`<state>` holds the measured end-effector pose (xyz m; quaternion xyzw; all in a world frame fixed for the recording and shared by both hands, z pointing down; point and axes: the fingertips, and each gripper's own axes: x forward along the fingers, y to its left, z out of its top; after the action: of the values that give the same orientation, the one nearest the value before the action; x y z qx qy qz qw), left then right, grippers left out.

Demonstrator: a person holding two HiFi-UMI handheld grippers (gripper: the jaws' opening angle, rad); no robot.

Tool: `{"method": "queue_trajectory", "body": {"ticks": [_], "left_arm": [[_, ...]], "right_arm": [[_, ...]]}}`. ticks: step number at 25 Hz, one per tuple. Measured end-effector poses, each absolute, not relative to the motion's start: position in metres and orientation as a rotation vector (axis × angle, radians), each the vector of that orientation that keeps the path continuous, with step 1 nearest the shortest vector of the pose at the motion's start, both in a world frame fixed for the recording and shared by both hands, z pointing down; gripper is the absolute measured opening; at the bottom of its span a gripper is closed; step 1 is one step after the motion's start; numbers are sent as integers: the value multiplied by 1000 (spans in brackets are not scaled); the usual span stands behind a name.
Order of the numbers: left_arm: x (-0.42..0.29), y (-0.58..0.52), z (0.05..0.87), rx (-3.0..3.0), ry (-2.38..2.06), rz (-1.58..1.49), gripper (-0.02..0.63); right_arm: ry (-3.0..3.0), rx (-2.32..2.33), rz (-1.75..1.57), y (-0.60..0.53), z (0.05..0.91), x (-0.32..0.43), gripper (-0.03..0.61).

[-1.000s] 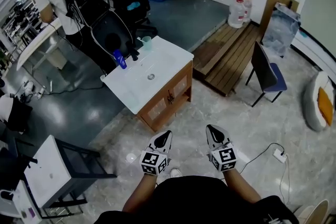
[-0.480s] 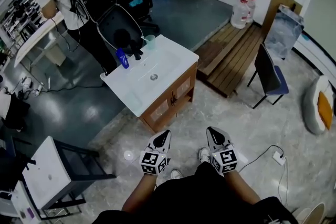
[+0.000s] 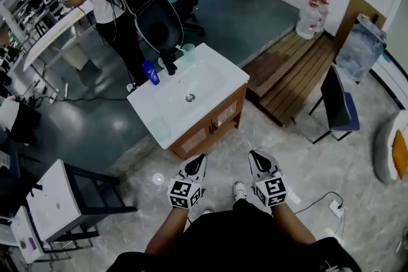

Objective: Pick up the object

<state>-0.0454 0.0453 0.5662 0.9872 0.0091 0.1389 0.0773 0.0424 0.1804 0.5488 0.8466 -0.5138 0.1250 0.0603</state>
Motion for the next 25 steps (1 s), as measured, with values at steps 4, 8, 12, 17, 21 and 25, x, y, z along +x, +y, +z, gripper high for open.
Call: {"method": "queue_trajectory", "body": {"ticks": [4,8,12,17,21,25], "left_arm": [[-23,38,563,2959,-45,405,21],[-5,32,565,2957,-131,407,21],[8,28,565,2958,-217,412,21],[12,23,561,2938,-359,399,21],[15,24,560,2921,-405,407,21],[21,12,547,2945,-452,400,21]], "right_arm": [[-1620,2528,380,169,550,71,18],[-1700,2487,370,156,552,95,18],[-1778,2436,358,147,552,115,18],[-1873,2342,359,140,555,131,18],[-1942,2300,370,128,560,138,18],[-1988,2285,405,113,568,142,18]]}}
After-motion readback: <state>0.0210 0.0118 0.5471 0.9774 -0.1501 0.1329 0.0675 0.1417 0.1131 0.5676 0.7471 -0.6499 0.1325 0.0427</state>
